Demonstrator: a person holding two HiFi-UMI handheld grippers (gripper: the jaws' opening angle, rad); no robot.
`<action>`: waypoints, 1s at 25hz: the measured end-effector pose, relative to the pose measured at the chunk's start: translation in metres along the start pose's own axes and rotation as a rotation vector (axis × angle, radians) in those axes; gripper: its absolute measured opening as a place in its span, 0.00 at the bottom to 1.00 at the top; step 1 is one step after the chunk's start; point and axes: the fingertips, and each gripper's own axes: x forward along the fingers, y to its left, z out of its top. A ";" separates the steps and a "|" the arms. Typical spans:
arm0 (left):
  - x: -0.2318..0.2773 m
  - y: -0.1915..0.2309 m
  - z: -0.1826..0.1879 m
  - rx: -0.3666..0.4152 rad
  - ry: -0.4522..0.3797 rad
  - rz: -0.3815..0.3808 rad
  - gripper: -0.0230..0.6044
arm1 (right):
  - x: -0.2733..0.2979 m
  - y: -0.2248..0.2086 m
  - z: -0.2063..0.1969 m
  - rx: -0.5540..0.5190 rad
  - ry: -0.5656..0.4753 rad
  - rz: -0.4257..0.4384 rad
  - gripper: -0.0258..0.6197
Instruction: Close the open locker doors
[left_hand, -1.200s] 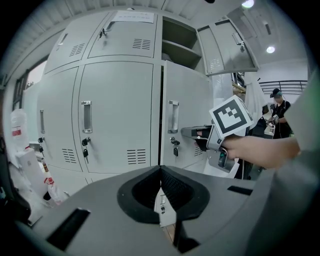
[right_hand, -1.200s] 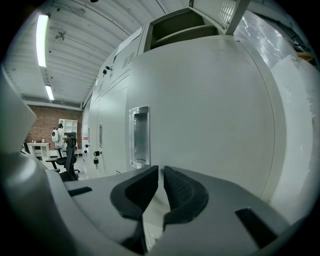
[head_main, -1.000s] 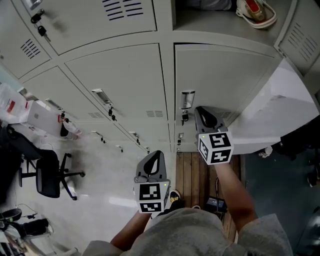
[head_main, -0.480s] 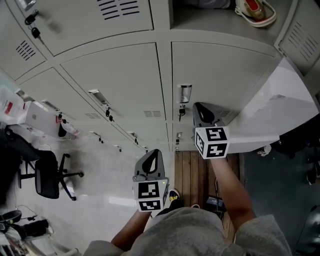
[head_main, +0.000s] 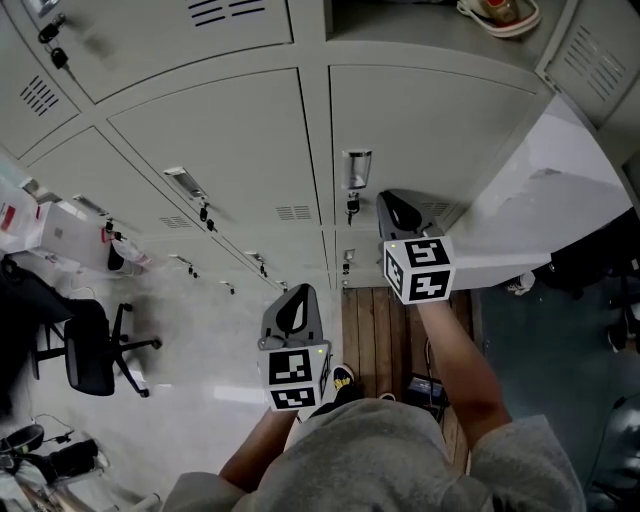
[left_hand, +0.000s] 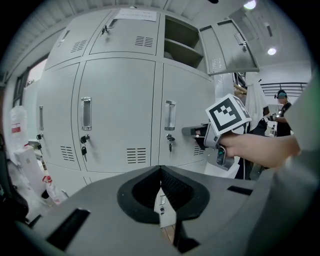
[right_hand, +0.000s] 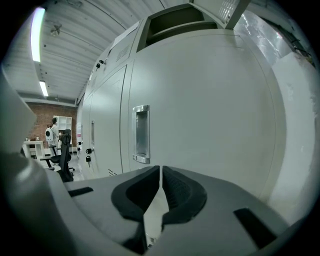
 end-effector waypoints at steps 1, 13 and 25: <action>0.000 -0.001 0.002 0.001 -0.006 -0.001 0.05 | -0.005 0.001 0.002 -0.010 -0.006 0.004 0.10; -0.032 -0.056 0.013 0.028 -0.045 -0.053 0.05 | -0.165 -0.004 0.014 -0.005 -0.048 0.043 0.10; -0.066 -0.146 0.031 0.063 -0.069 -0.119 0.05 | -0.315 -0.075 0.012 0.031 -0.062 -0.061 0.10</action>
